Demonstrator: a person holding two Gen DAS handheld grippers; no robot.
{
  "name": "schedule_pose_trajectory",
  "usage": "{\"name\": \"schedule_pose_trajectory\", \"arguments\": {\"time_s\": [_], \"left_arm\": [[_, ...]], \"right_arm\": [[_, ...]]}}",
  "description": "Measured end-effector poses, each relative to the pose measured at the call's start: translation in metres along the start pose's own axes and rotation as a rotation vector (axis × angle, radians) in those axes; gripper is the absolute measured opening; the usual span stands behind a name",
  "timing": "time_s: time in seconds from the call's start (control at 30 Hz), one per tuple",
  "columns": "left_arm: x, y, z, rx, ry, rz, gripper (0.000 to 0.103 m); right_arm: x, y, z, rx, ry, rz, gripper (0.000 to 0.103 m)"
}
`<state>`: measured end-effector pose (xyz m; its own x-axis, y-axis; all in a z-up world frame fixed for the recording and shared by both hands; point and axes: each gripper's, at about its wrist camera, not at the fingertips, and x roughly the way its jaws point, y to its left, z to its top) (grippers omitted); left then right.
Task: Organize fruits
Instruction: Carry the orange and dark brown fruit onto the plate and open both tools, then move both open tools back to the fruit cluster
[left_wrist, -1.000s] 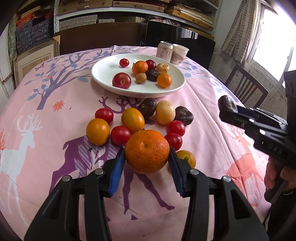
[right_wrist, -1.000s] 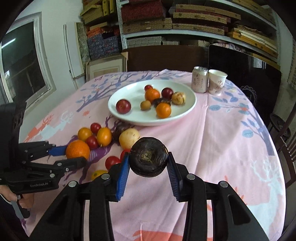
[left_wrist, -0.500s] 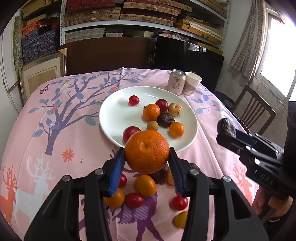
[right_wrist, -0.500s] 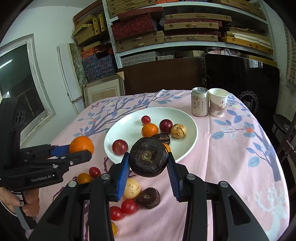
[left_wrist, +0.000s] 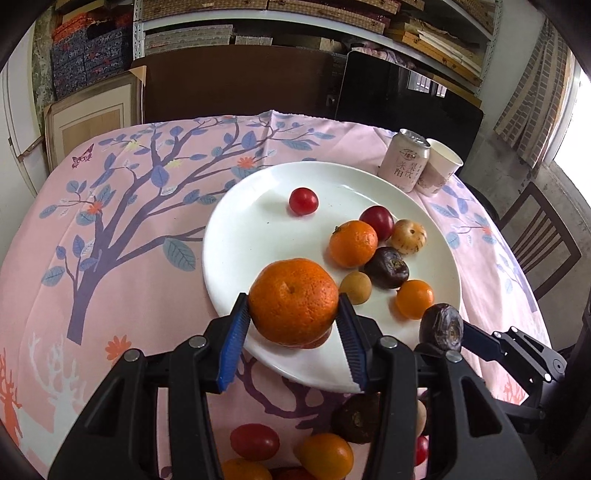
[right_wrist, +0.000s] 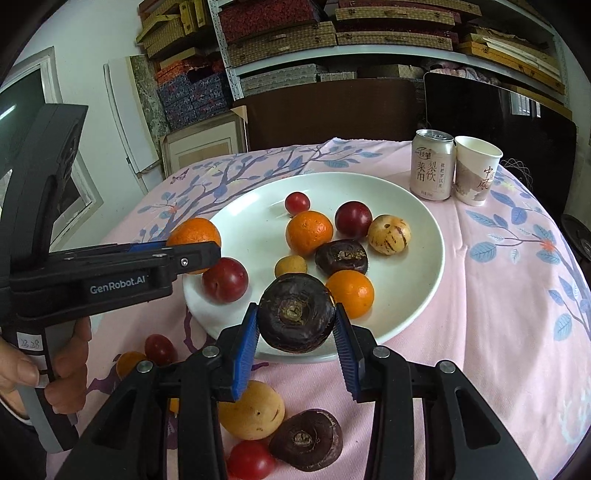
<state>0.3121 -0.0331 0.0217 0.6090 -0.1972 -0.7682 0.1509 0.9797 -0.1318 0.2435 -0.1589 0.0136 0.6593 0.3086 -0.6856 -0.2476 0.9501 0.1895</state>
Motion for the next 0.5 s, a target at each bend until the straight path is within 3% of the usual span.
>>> {"name": "schedule_pose_trajectory", "arguments": {"time_s": [0.1,0.13,0.2,0.27,0.5], "left_arm": [[0.005,0.000,0.004,0.004,-0.007,0.009,0.047],[0.007,0.000,0.006,0.000,-0.007,0.007,0.054],[0.007,0.000,0.008,0.007,-0.027,0.015,0.067],[0.005,-0.001,0.009,0.010,-0.047,0.040,0.073],[-0.014,0.003,-0.006,-0.009,-0.065,0.023,0.076]], "right_arm": [[0.007,-0.002,0.000,-0.005,-0.003,-0.010,0.045],[0.009,-0.002,0.000,-0.010,-0.005,-0.015,0.058],[0.008,-0.004,-0.001,-0.011,-0.027,-0.033,0.065],[0.005,-0.007,-0.002,-0.001,-0.021,-0.008,0.065],[-0.006,-0.016,-0.006,0.044,-0.013,0.043,0.065]]}}
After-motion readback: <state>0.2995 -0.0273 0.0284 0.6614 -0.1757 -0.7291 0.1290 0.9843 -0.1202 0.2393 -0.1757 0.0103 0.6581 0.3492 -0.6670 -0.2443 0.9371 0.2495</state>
